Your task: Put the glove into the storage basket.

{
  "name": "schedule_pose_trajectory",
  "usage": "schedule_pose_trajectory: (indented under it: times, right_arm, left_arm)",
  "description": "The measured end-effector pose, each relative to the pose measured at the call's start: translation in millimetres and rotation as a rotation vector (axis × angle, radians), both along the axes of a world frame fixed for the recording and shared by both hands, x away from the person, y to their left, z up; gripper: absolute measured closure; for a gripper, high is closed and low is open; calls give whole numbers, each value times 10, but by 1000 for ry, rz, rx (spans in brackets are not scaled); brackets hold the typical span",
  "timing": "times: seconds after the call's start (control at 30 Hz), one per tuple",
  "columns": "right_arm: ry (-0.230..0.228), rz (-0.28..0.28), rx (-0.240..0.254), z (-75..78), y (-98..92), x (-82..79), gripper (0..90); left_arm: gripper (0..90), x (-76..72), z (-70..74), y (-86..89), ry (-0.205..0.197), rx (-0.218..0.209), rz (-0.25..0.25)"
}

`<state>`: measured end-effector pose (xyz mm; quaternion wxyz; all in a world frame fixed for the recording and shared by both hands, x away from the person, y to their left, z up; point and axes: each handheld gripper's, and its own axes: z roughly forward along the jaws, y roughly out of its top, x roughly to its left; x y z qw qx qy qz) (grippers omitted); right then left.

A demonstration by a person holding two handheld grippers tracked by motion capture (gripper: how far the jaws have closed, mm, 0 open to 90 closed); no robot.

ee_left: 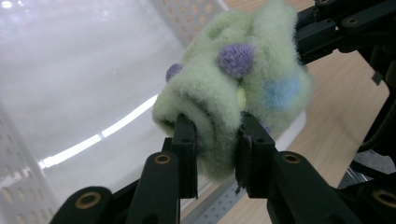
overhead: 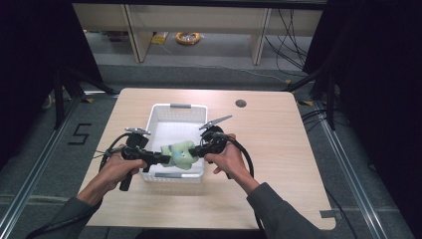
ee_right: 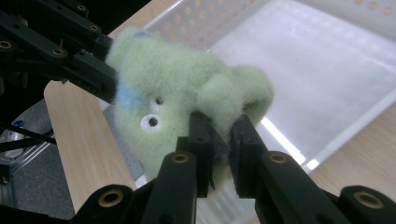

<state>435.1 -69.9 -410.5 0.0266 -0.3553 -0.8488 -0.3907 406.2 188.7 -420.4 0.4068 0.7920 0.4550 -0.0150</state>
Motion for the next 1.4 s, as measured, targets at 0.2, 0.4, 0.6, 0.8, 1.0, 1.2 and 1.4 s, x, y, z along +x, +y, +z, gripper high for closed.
schedule_pose_trajectory:
  times: [0.2,0.4,0.6,0.8,1.0,1.2,1.4]
  right_arm:
    - [33,-2,-13,-159,98,85,810]
    - [44,-6,-45,-265,185,110,806]
    - [74,-20,-82,-307,227,107,799]
    - [76,-13,-112,-395,261,112,786]
    - [64,-6,-143,-423,297,103,767]
    - [56,-7,-195,-429,315,95,723]
    - [22,-24,-213,-365,321,95,647]
  left_arm:
    - [708,67,-123,71,52,30,11]
    - [699,103,-215,88,72,53,19]
    - [693,128,-258,87,76,84,11]
    - [696,136,-290,63,62,153,-8]
    - [688,156,-289,31,59,197,-31]
    - [622,174,-282,13,63,222,-34]
    - [564,215,-256,43,55,207,27]
